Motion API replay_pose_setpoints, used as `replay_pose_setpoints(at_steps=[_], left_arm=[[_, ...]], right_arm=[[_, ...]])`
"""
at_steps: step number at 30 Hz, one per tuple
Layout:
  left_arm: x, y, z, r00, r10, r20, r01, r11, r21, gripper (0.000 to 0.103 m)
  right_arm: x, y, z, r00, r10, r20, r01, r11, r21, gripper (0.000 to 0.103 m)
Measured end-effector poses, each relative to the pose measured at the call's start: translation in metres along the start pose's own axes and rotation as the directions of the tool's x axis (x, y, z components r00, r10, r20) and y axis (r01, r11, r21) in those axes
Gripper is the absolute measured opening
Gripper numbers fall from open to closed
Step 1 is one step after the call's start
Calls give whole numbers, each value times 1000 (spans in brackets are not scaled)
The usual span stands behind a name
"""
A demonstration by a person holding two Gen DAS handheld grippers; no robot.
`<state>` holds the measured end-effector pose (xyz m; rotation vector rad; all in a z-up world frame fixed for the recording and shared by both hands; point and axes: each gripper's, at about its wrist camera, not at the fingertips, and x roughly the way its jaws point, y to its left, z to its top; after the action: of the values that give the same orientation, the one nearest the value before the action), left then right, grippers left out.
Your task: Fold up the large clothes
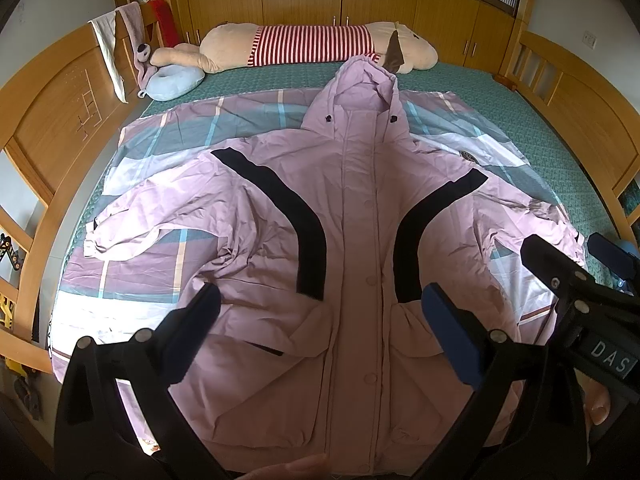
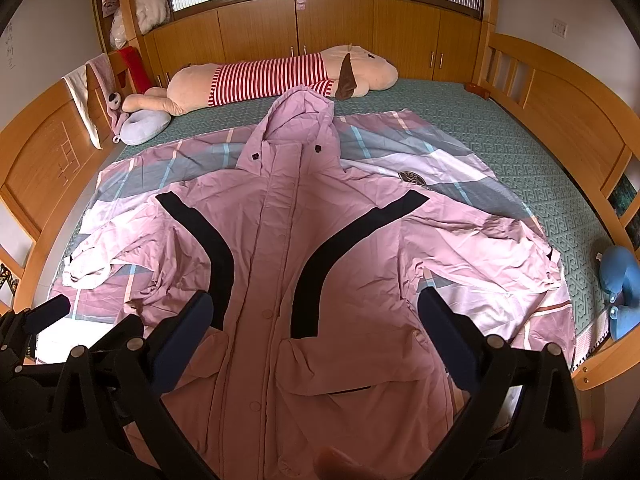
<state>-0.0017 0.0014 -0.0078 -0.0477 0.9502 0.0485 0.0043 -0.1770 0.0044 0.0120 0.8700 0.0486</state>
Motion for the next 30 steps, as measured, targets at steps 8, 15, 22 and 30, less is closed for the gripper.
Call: replay_pose_setpoints(at_steps=[8, 15, 22, 30], left_arm=[[-1, 3, -5, 1000, 0, -2, 0, 1000, 0, 101], [0, 3, -5, 1000, 2, -3, -2, 1000, 1, 101], [0, 3, -6, 1000, 1, -5, -1, 1000, 3, 101], [5, 6, -20, 1000, 3, -9, -3, 1000, 9, 101]], right_arm=[[0, 2, -2, 1000, -1, 2, 1, 1000, -3, 102], [1, 2, -1, 1000, -1, 1, 1, 1000, -2, 102], [2, 4, -2, 1000, -2, 1, 2, 1000, -5, 102], [2, 4, -3, 1000, -2, 1, 2, 1000, -5, 102]])
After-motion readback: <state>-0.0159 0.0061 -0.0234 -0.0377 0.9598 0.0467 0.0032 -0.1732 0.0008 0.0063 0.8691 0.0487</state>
